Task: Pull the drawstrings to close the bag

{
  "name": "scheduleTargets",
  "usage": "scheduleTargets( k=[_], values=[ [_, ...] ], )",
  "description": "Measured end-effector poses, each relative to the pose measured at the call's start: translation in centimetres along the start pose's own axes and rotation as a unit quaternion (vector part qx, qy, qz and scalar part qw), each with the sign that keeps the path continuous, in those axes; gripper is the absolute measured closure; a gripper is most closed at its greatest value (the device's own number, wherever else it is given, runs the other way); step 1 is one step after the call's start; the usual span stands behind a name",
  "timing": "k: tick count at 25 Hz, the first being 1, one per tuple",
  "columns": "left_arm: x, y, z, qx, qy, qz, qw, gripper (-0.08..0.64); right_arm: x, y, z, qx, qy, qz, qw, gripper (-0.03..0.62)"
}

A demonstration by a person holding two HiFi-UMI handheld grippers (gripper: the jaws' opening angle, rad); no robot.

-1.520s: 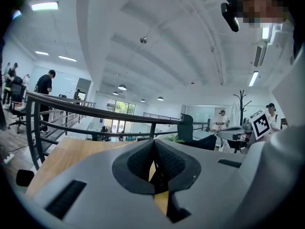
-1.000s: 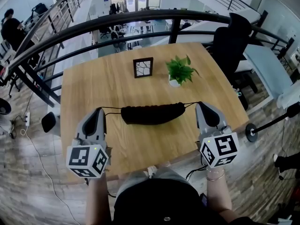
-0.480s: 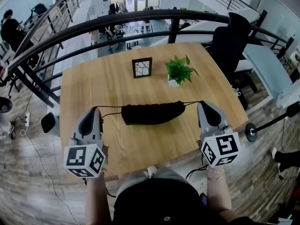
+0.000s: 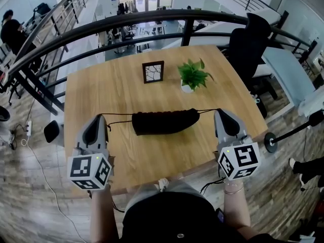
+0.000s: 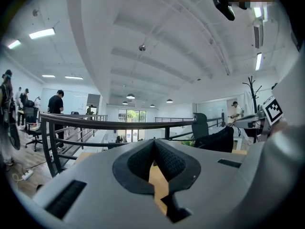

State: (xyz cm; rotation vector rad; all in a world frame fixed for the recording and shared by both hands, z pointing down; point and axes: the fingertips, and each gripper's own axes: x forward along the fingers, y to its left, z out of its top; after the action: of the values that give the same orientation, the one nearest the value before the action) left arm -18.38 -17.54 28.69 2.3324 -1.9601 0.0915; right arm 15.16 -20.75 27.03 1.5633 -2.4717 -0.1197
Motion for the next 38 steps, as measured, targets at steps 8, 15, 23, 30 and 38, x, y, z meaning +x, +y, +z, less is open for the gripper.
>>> scheduleTargets(
  k=[8,15,23,30,38],
  values=[
    [0.0,0.5,-0.1,0.002,0.005,0.007,1.0000,0.543,-0.4,-0.6,-0.3,-0.001,0.006,-0.007,1.000,0.589],
    [0.0,1.0,-0.6,0.007,0.009,0.015,0.9998,0.543,-0.6,-1.1,-0.5,0.000,0.003,-0.018,1.000,0.589],
    [-0.3,1.3,-0.6,0.003,0.009,0.018,0.9998,0.543,-0.9,-1.5,-0.4,0.001,0.005,-0.030,1.000,0.589],
    [-0.4,1.4,-0.6,0.011,0.008,0.027,0.9995,0.543,-1.3,-2.1,-0.5,0.004,-0.001,-0.052,0.999,0.589],
    [-0.8,1.9,-0.8,0.018,0.008,0.048,0.9986,0.543,-1.8,-2.5,-0.6,0.005,-0.007,-0.065,0.998,0.589]
  ],
)
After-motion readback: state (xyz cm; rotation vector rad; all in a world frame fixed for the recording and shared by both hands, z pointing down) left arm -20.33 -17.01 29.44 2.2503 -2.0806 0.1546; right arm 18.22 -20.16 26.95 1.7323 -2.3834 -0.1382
